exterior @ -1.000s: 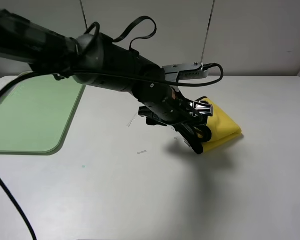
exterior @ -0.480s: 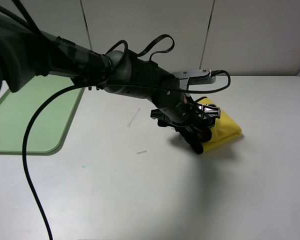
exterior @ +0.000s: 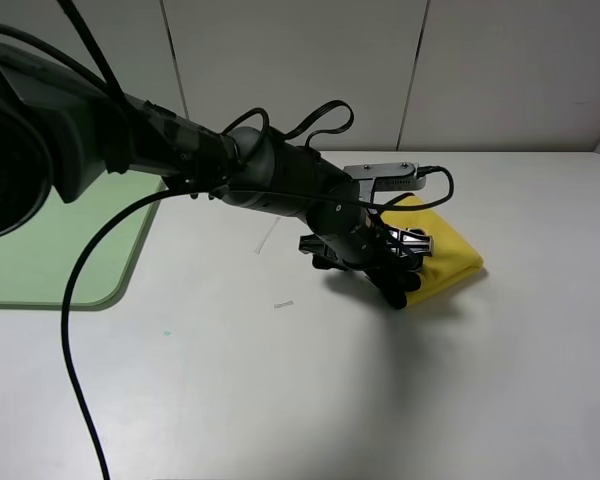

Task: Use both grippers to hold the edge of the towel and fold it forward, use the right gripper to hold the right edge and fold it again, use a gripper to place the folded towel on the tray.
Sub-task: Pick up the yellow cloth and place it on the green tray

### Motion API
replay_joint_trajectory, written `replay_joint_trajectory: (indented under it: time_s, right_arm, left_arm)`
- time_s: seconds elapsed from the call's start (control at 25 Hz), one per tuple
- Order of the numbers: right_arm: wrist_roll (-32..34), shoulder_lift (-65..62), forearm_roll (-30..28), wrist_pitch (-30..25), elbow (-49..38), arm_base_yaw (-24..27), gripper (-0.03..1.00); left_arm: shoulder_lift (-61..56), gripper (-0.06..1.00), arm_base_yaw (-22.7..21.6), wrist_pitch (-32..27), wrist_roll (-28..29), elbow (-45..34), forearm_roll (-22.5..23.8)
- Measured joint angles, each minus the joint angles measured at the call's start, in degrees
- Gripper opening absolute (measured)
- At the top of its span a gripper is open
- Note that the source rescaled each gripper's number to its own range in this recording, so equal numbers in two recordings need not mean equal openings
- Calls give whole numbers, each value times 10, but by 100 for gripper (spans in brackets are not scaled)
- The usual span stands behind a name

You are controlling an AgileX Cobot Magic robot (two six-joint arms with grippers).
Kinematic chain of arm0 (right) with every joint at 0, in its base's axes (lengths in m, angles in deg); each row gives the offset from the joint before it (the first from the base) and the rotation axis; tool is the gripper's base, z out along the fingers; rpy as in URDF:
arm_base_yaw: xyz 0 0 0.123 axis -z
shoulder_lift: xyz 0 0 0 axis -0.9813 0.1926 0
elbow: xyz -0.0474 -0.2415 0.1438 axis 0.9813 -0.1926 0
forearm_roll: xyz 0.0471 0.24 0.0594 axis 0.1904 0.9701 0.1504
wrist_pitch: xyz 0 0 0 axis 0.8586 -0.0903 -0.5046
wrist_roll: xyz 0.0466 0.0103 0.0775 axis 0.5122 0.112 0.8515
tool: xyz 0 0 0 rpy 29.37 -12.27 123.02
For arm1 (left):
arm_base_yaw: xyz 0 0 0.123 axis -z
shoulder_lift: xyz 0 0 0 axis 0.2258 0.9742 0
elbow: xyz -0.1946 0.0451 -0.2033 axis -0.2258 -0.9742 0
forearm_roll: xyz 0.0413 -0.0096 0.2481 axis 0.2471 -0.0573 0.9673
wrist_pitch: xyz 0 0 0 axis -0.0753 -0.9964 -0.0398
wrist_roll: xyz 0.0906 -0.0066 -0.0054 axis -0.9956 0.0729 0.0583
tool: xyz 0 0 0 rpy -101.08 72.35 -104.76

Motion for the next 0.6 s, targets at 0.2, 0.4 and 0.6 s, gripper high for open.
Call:
replay_joint_trajectory:
  time_s: [0.2, 0.4, 0.6]
  right_arm:
    - [0, 0, 0, 0, 0, 0, 100]
    - [0, 0, 0, 0, 0, 0, 100]
    - [0, 0, 0, 0, 0, 0, 100]
  left_arm:
    - [9, 85, 0, 13, 1, 4, 0]
    - [12, 62, -1, 14, 3, 5, -1]
    - [17, 28, -1, 16, 6, 5, -6]
